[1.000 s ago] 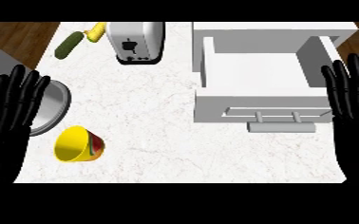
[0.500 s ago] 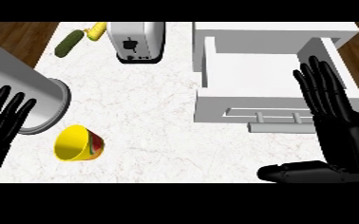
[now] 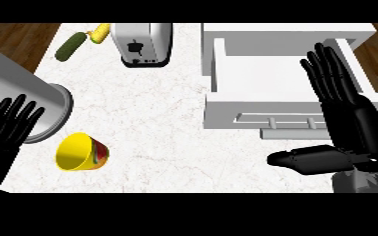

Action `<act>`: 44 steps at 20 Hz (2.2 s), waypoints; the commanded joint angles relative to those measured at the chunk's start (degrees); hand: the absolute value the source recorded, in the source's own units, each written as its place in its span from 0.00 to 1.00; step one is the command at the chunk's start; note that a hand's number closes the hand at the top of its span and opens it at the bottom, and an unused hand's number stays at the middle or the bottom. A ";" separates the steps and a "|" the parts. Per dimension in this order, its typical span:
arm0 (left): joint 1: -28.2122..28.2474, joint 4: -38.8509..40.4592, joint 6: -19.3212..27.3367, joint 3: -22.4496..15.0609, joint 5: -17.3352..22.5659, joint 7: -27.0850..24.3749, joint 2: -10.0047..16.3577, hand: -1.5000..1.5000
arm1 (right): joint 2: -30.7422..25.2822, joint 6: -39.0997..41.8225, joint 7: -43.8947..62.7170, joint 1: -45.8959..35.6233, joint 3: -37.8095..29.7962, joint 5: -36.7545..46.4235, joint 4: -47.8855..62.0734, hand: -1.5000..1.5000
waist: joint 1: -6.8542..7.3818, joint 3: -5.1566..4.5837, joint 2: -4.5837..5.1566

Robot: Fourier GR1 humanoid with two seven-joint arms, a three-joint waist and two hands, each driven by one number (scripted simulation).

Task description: Pick up the cup, place it into the drawer and close the drawer

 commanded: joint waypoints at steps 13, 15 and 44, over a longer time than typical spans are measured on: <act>-10.27 39.08 -3.40 1.80 -21.70 -25.18 1.76 0.00 | -5.17 6.59 -3.53 -5.05 -9.11 -5.69 7.87 0.00 | -0.38 -0.01 0.04; -12.90 44.73 -2.93 1.85 -23.49 -28.37 2.40 0.00 | -2.49 3.02 2.46 -6.78 -4.96 -3.07 3.03 0.00 | -0.31 -0.02 -0.02; -26.63 79.87 5.79 -4.25 -36.01 -59.39 -0.67 0.00 | -5.16 4.59 4.82 -10.66 -8.30 -5.42 4.87 0.00 | -1.23 -0.28 0.55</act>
